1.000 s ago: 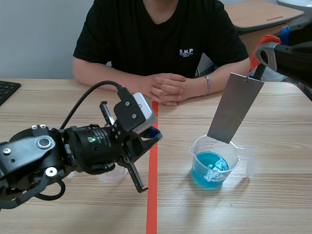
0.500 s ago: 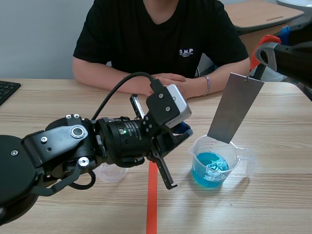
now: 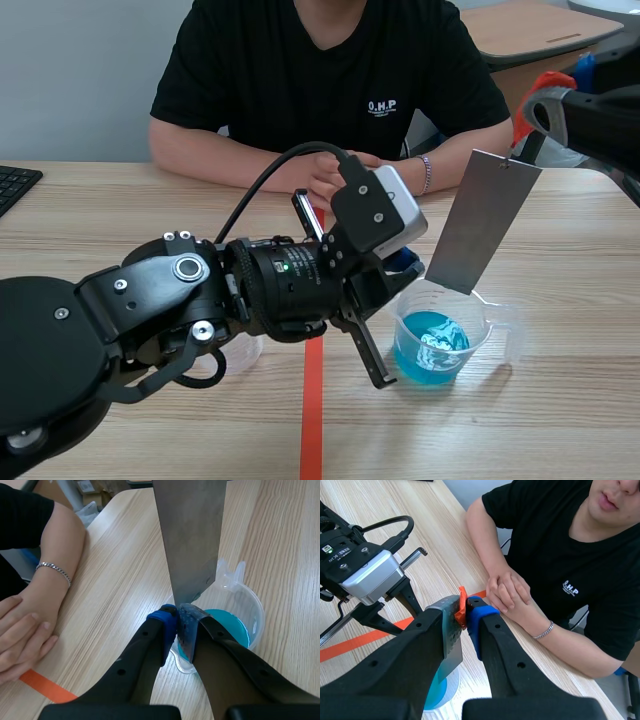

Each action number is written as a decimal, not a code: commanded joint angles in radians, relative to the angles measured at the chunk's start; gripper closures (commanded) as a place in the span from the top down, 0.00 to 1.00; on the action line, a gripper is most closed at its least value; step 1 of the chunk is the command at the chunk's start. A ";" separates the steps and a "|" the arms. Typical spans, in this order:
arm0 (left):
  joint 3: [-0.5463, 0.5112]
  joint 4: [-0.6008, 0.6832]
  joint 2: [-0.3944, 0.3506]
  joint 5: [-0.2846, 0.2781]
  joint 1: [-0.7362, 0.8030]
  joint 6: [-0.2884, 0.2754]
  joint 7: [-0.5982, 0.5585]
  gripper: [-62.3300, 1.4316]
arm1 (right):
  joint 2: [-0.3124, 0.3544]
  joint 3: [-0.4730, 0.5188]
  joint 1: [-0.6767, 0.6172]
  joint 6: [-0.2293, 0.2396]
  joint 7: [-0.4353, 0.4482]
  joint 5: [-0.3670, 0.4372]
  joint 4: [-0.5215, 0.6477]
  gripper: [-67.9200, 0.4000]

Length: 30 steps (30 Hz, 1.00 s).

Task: Do the redox reaction experiment.
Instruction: 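Raise the plate and point at it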

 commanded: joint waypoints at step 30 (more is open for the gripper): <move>0.000 -0.066 0.020 0.004 -0.020 0.008 -0.040 0.09 | 0.013 0.003 0.009 0.006 0.016 0.011 0.014 0.03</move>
